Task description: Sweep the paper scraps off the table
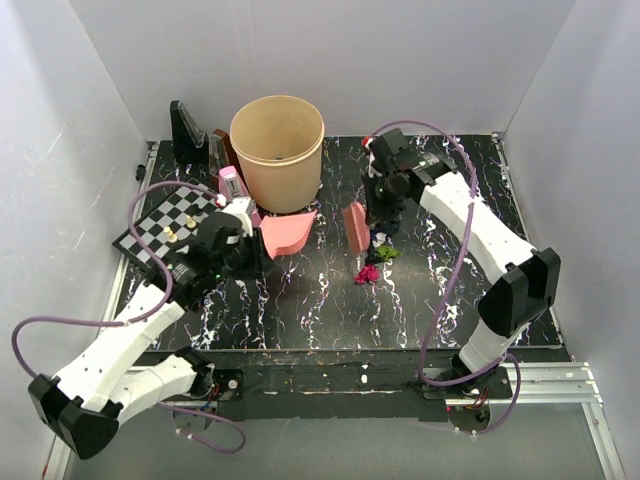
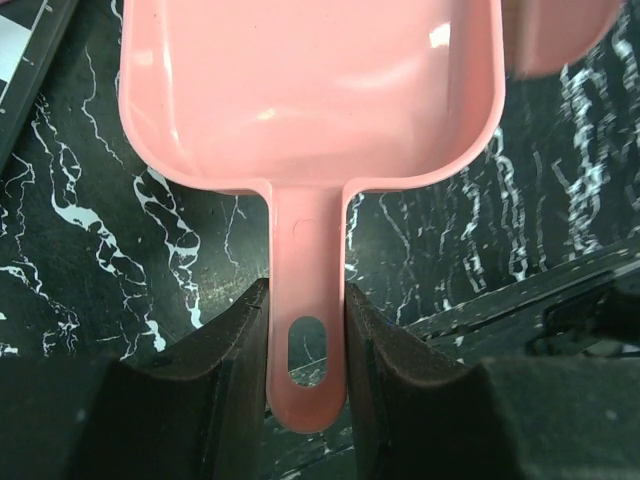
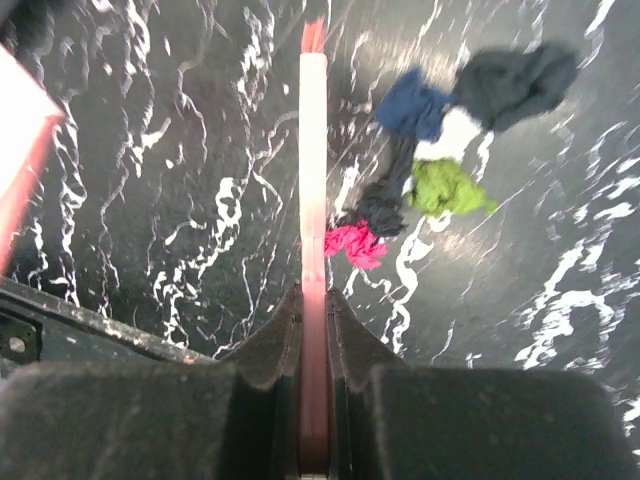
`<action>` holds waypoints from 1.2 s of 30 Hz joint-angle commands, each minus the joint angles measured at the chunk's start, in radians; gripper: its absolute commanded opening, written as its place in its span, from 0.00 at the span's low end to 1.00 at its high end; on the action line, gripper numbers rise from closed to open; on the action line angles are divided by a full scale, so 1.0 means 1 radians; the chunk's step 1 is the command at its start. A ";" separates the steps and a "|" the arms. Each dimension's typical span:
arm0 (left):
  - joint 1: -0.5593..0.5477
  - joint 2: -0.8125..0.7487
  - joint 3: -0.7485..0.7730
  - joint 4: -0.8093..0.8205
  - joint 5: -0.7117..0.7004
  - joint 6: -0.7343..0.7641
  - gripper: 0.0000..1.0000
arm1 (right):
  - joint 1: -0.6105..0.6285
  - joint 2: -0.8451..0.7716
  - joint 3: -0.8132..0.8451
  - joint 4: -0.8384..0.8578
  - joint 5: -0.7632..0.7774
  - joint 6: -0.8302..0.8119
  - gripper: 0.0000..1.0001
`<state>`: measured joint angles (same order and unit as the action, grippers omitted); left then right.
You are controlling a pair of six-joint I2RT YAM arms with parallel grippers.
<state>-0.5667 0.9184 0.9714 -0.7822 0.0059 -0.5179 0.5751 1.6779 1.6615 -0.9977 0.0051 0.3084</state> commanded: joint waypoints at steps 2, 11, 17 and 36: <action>-0.160 0.052 0.009 -0.008 -0.202 0.028 0.00 | -0.026 -0.034 0.243 -0.094 0.174 -0.152 0.01; -0.485 0.160 -0.028 -0.025 -0.333 0.105 0.00 | -0.031 0.063 0.106 0.093 0.652 -0.634 0.01; -0.637 0.336 -0.028 -0.029 -0.426 0.174 0.00 | -0.041 0.123 -0.042 0.417 0.648 -0.914 0.01; -0.593 0.580 0.038 0.187 -0.273 0.222 0.00 | 0.014 0.166 -0.005 -0.073 0.070 -0.749 0.01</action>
<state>-1.2068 1.4956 0.9642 -0.6640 -0.3138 -0.3050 0.5495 1.8797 1.6279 -0.8696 0.2943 -0.5270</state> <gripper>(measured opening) 0.292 0.134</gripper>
